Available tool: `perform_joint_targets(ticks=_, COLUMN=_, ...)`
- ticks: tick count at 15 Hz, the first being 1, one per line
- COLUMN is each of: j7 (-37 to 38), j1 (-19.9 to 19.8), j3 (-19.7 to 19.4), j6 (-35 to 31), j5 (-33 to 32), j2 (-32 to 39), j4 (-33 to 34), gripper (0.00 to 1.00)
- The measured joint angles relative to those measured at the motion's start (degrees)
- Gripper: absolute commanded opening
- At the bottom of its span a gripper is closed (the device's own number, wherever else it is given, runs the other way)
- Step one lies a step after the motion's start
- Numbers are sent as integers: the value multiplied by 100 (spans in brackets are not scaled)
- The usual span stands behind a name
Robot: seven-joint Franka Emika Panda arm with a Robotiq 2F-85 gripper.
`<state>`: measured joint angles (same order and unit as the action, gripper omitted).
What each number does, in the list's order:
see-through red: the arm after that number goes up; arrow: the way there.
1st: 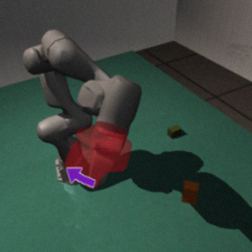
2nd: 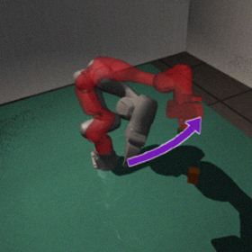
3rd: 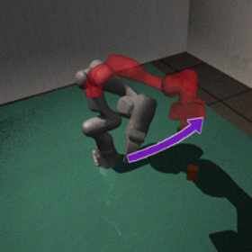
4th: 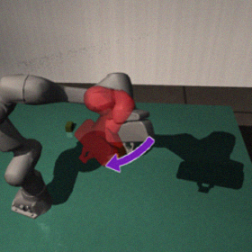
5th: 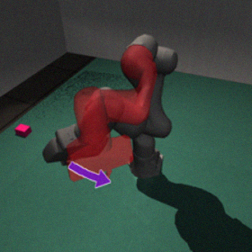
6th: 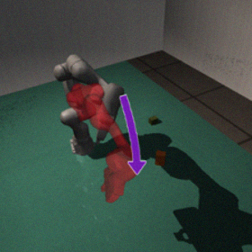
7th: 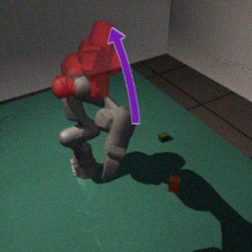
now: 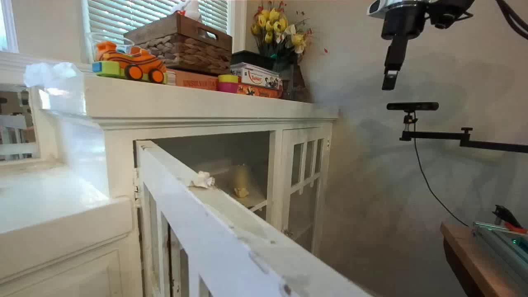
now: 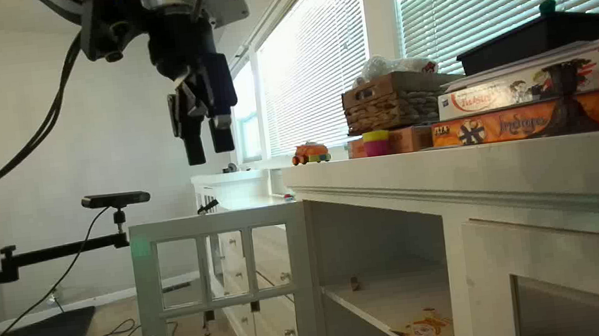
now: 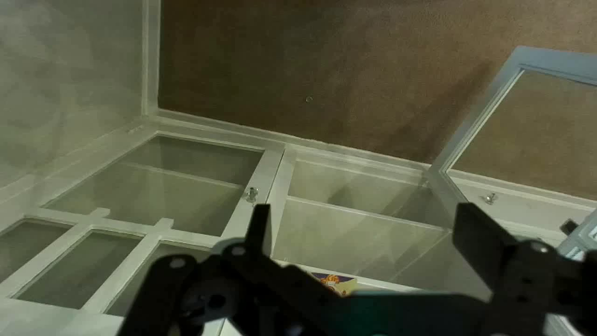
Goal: Remove the marker and green ball from the black tray and put them on the cabinet top
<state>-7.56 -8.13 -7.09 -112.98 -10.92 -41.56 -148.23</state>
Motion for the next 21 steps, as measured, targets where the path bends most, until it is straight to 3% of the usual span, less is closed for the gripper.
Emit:
perform_joint_targets(ticks=14, j7=220, j1=-188, j3=-185, j6=-214, j5=0, j2=498, j4=547, gripper=100)
perform_joint_targets(ticks=17, j7=227, j1=-256, j3=-241, j6=-665, j5=-2, j2=510, j4=609, gripper=100)
perform_joint_targets(ticks=21, j7=282, j1=-577, j3=-599, j6=-1434, j5=-1, j2=632, j4=1045, gripper=100)
